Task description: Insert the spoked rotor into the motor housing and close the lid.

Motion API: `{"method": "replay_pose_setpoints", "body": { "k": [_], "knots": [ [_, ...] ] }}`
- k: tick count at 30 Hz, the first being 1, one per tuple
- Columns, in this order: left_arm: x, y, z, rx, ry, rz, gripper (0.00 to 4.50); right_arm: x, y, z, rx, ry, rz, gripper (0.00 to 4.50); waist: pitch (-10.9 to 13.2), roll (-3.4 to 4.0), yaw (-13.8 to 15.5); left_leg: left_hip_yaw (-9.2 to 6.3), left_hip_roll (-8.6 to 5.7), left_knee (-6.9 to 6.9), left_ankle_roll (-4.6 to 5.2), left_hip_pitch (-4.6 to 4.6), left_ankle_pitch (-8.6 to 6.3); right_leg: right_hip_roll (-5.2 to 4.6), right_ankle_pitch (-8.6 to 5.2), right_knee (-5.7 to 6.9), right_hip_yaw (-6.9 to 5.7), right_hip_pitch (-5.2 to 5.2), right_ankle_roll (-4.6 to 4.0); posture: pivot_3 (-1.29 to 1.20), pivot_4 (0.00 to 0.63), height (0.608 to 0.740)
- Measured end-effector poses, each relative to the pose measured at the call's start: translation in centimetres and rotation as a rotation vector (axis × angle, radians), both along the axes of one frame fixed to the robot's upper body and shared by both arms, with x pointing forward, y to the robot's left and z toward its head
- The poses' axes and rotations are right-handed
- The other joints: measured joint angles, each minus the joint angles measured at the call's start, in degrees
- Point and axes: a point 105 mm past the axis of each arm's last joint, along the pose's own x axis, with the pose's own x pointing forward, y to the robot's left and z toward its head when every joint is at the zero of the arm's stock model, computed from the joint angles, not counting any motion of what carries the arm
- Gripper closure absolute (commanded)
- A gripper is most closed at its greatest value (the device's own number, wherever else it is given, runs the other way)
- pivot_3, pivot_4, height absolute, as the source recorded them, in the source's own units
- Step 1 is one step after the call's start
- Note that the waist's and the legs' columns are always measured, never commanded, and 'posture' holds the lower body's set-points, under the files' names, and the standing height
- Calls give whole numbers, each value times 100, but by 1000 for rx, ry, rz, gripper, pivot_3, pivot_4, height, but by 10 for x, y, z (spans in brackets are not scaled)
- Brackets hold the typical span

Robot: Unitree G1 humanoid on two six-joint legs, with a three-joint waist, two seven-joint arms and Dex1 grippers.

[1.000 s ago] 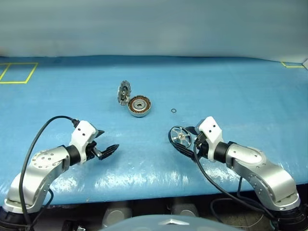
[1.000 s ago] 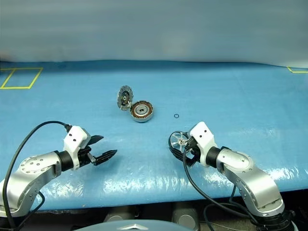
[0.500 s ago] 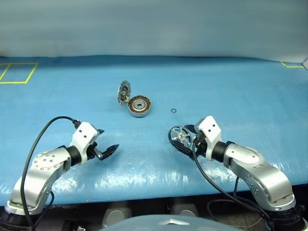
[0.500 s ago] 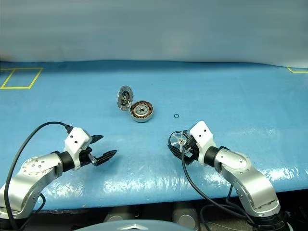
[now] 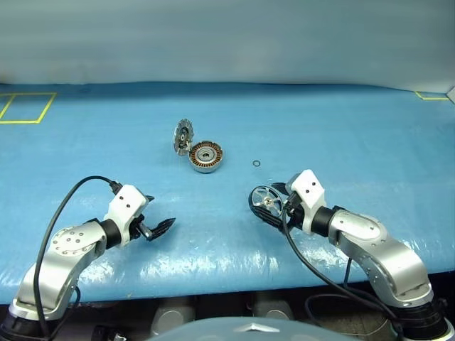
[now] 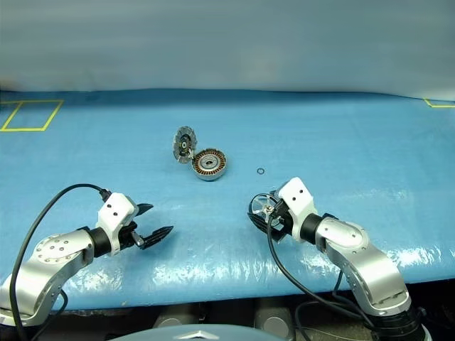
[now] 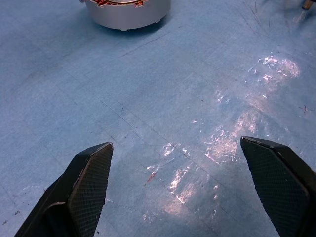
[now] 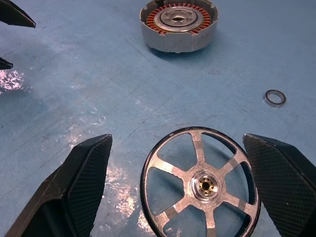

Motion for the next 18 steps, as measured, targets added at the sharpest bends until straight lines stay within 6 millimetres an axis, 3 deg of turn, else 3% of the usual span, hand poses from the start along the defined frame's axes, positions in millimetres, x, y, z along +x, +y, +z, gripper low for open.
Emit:
{"method": "replay_pose_setpoints", "body": {
  "k": [5, 8, 12, 18],
  "knots": [
    [-1, -1, 0, 0, 3, -12, 0, 0, 0, 0, -3, 2, 1, 33, 0, 0, 0, 1, 0, 0, 0, 0, 0, 0, 0, 1, 0, 0, 0, 0, 150, 740],
    [-2, -7, 5, 30, 16, -110, 0, 0, 0, -1, -5, 0, 1, 33, 0, 0, 7, 0, 0, 4, 0, 1, 1, 3, 0, 4, -1, 2, 0, 0, 150, 740],
    [9, -13, 27, 191, -8, -324, 0, -4, -1, -2, 0, -3, -13, 33, 2, -4, 23, 5, 0, 10, -1, 4, 1, 8, 0, 5, 0, 6, 0, 0, 150, 740],
    [43, -30, 65, 332, -35, -591, 0, -13, -7, -7, 15, -8, -66, 33, 5, -8, -1, 13, -18, 8, 0, 2, 1, 15, 4, 3, 4, 4, 5, 0, 150, 740]
  ]
}}
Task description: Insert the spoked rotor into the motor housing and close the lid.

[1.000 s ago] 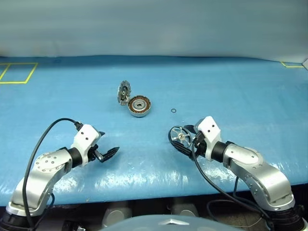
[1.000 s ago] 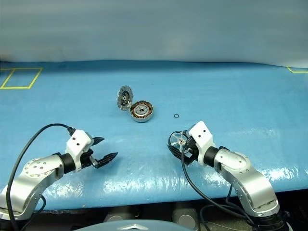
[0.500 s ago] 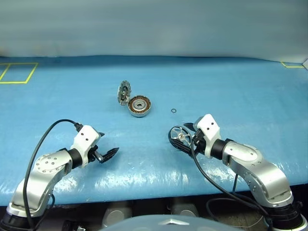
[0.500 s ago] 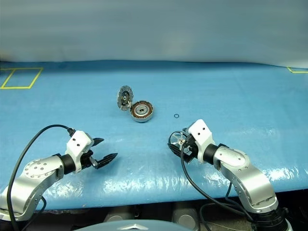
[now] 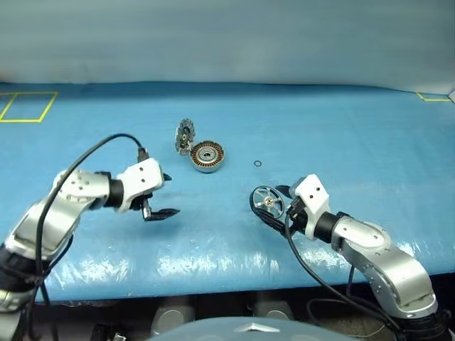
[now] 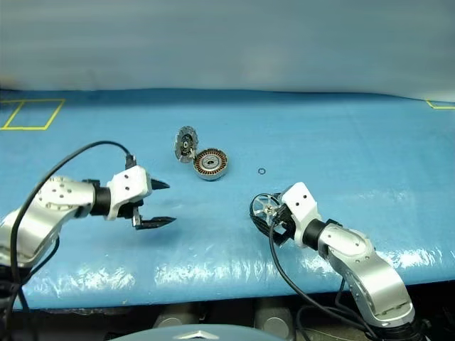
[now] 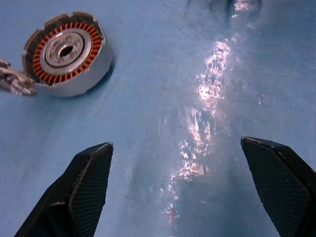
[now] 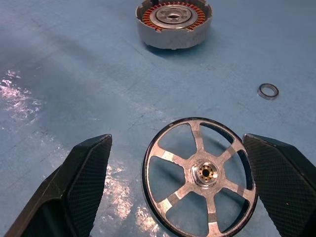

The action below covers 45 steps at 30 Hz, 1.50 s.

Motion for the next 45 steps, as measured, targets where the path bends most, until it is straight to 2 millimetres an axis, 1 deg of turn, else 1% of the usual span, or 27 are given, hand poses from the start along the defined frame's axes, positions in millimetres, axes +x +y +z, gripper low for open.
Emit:
{"method": "replay_pose_setpoints", "body": {
  "k": [5, 7, 9, 12, 14, 19, 21, 26, 30, 33, 37, 45],
  "knots": [
    [25, -18, 17, 200, 4, -229, 0, -3, 0, -4, 29, 7, -41, 33, 1, -2, -27, 7, 3, 5, 1, 0, 0, 12, 2, 2, 11, 0, 3, 0, 150, 740],
    [36, -29, 20, 254, 22, -304, 0, -5, 2, -4, 37, 5, -46, 33, 1, -2, -31, 6, 3, 11, 2, -2, 0, 13, 3, 3, 13, 3, 5, 0, 150, 740],
    [43, -34, 18, 305, 38, -345, 0, -5, 2, -4, 42, 0, -51, 33, 2, -3, -59, 6, 4, 17, 4, -4, -1, 15, 4, 4, 15, 2, 7, 0, 150, 740],
    [60, -40, 21, 376, 67, -363, 0, -7, 1, -7, 47, 5, -68, 33, 2, -4, -64, -3, 9, 44, 9, -22, -5, 28, 7, 9, 14, -3, 10, 0, 150, 740],
    [69, -45, 26, 412, 72, -366, 0, -7, 0, -7, 51, 3, -76, 33, 3, -3, -63, -13, 10, 76, 14, -46, -8, 34, 10, 13, 10, -11, 15, 0, 150, 740],
    [91, -58, 30, 517, 85, -365, 0, -5, 1, -5, 57, -16, -87, 33, 4, -5, -62, -12, 7, 101, 19, -53, -10, 33, 21, 12, 16, -5, 33, 0, 150, 740],
    [95, -63, 29, 547, 90, -363, 0, -4, 1, -4, 56, -22, -89, 33, 5, -7, -58, -13, 7, 103, 19, -54, -11, 33, 21, 12, 16, -6, 34, 0, 150, 740],
    [104, -60, 22, 619, 119, -317, 0, -5, 0, -5, 60, -24, -92, 33, 5, -7, -72, -14, 7, 102, 35, -56, -20, 34, 36, 13, 16, -8, 59, 0, 150, 740],
    [108, -66, 15, 654, 131, -284, 0, -5, 1, -4, 69, -28, -95, 33, 6, -9, -61, -16, 1, 106, 37, -63, -21, 31, 41, 8, 16, -8, 69, 0, 150, 740],
    [112, -66, 14, 682, 115, -265, 0, -6, 0, -5, 67, -28, -95, 33, 6, -10, -63, -16, 1, 109, 38, -64, -22, 30, 43, 9, 17, -8, 72, 0, 150, 740],
    [113, -73, 11, 687, 112, -264, 0, -7, 0, -6, 64, -23, -96, 33, 6, -10, -57, -17, 2, 111, 38, -62, -22, 30, 43, 11, 16, -7, 71, 0, 150, 740],
    [118, -74, 6, 722, 70, -247, 0, -10, -1, -8, 61, -15, -106, 33, 6, -10, -61, -17, 1, 116, 38, -63, -22, 30, 44, 13, 16, -6, 74, 0, 150, 740]
  ]
}}
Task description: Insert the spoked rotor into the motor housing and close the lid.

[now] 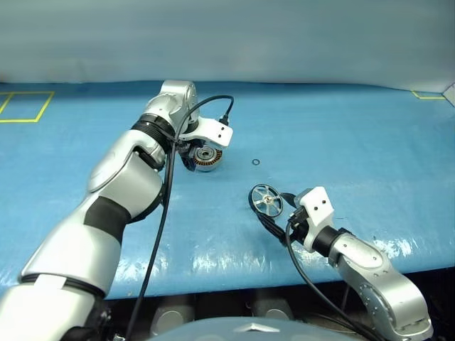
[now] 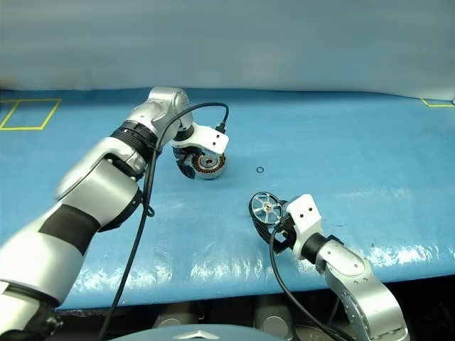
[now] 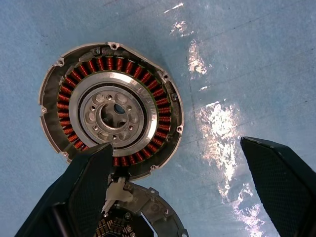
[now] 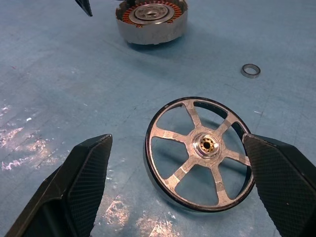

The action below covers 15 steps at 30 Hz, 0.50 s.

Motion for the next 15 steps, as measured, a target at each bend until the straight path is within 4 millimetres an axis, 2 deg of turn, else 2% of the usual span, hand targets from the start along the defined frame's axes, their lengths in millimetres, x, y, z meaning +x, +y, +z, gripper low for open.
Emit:
{"method": "replay_pose_setpoints", "body": {
  "k": [6, 15],
  "knots": [
    [4, 0, -6, 16, -43, -4, 0, 1, -1, 0, -1, -3, -23, 33, 0, 0, 6, 0, 0, 7, 0, 0, 0, 0, 1, 5, 0, 2, 1, 0, 150, 740],
    [-2, -10, -26, 9, -12, -30, 0, -1, 4, 3, 4, -18, -22, 33, 0, 0, 6, 0, -1, 15, 0, 0, 0, 0, 2, 13, 1, 2, 2, 0, 150, 740]
  ]
}}
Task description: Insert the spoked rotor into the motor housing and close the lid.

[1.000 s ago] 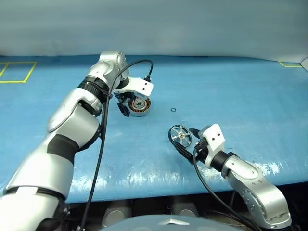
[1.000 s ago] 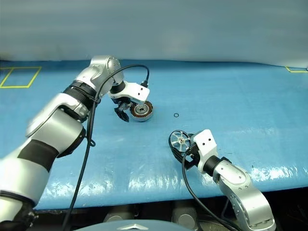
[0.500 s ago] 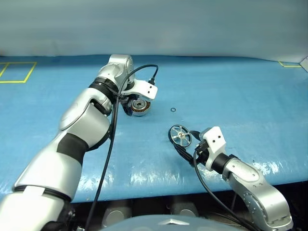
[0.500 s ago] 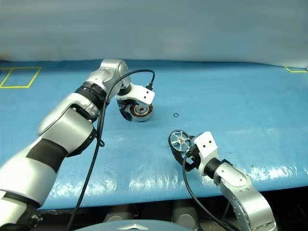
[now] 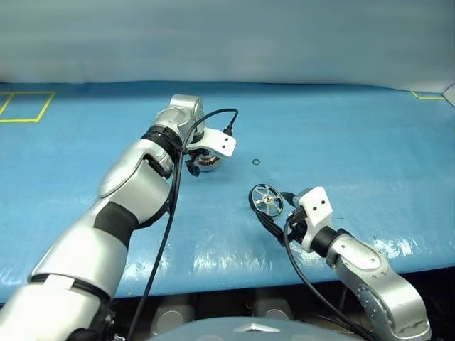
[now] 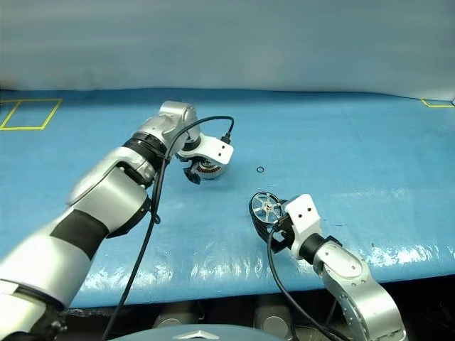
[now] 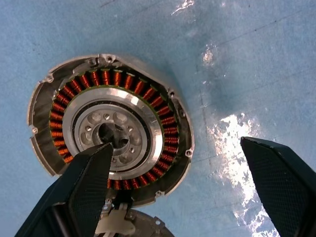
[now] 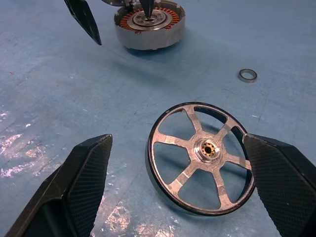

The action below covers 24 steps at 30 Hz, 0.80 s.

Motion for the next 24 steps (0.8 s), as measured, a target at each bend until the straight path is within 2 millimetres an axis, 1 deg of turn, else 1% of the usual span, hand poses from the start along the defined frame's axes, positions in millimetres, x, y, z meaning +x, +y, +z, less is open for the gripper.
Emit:
{"method": "replay_pose_setpoints", "body": {
  "k": [6, 12, 15, 20, 21, 24],
  "knots": [
    [1, 0, -2, 17, -13, -4, 0, -2, 0, -2, 12, 10, -21, 33, 0, 0, 9, 0, -1, 9, 0, 0, 0, 0, 0, 7, 0, 2, 0, 0, 150, 740],
    [1, -1, -15, 15, -29, -21, 0, -5, -2, -6, 8, 21, -38, 33, 0, 0, 9, -2, 0, 20, 0, 2, 0, 0, 0, 23, 1, 1, -1, 0, 150, 740],
    [3, -4, -18, 10, -66, -33, 624, -5, -3, -6, 6, 22, -44, 0, 0, 0, 22, -3, -2, 30, 0, 2, 0, -1, -1, 33, 0, 2, -1, 0, 150, 740],
    [3, -4, -18, 28, -65, -60, 2290, -6, -2, -4, 15, 10, -52, 0, -1, 2, 26, -1, -2, 37, 0, 8, -1, -3, -2, 41, 1, 5, -4, 0, 150, 740],
    [2, -4, -18, 31, -58, -66, 2427, -5, -2, -4, 16, 10, -54, 0, -2, 2, 21, -1, -2, 36, 0, 9, -1, -2, -3, 44, 2, 5, -5, 0, 150, 740],
    [0, -2, -18, 43, -44, -116, 2424, -5, -4, -3, 15, 9, -61, 0, -2, 3, 17, -1, 0, 36, 0, 11, -1, -2, -6, 53, 2, 2, -9, 0, 150, 740]
  ]
}}
